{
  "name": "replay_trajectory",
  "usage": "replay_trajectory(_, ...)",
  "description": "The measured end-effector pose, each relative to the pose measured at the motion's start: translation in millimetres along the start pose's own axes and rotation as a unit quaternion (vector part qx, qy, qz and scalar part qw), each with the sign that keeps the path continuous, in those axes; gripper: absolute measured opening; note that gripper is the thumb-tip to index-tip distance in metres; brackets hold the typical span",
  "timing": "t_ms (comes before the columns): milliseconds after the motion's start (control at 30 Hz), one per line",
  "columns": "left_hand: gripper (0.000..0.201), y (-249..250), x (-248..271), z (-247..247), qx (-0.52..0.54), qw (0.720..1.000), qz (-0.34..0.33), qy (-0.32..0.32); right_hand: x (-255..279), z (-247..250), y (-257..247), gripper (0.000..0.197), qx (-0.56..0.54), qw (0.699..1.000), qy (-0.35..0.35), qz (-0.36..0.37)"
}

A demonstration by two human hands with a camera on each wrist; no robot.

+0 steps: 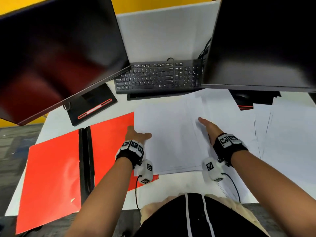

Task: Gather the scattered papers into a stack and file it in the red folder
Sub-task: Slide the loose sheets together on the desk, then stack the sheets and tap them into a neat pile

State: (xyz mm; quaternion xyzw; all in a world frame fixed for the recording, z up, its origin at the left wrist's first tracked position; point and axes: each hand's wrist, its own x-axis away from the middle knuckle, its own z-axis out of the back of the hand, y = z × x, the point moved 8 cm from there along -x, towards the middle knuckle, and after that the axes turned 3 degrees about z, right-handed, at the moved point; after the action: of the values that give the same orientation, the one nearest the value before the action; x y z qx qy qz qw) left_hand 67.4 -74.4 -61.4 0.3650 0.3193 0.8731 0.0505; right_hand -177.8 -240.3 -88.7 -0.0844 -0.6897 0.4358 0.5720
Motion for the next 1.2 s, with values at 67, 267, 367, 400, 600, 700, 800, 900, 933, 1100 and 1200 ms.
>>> replay_trajectory(67,0.08,2,-1,-3,-0.022,0.999,-0.011,0.032,-12,3,2,0.07,0.045,0.999,0.023,0.003)
replay_trajectory(267,0.078,15,-5,-27,-0.076,0.995,-0.044,0.037,-25,10,5,0.087,0.11,0.992,0.057,0.008)
replay_trajectory(367,0.056,14,-5,-39,-0.02,0.999,-0.047,-0.012,-26,11,5,0.087,0.131,0.99,0.058,0.008)
replay_trajectory(400,0.051,14,-6,-42,-0.009,0.998,-0.049,-0.023,-27,11,4,0.084,0.142,0.988,0.057,0.009)
replay_trajectory(600,0.074,8,-7,-47,0.032,0.997,-0.042,-0.054,-18,6,-16,0.048,0.175,0.978,0.053,0.105)
replay_trajectory(700,0.075,3,-9,-37,0.151,0.987,-0.009,-0.046,0,-2,-32,0.047,0.113,0.976,0.022,0.184)
replay_trajectory(800,0.068,1,-14,-31,0.212,0.971,0.009,-0.108,20,-8,-53,0.05,0.075,0.965,-0.013,0.252)
replay_trajectory(900,0.021,20,-9,-20,0.271,0.951,-0.045,-0.143,33,-11,-75,0.054,0.047,0.952,-0.025,0.302)
replay_trajectory(933,0.018,31,-3,-12,0.279,0.948,-0.084,-0.13,36,-9,-81,0.055,0.035,0.947,-0.019,0.32)
replay_trajectory(1100,0.035,91,43,22,0.262,0.913,-0.312,-0.04,48,-6,-104,0.051,-0.027,0.926,0.03,0.375)
replay_trajectory(1200,0.043,97,52,24,0.283,0.889,-0.356,-0.05,51,-8,-102,0.051,-0.061,0.924,0.032,0.375)
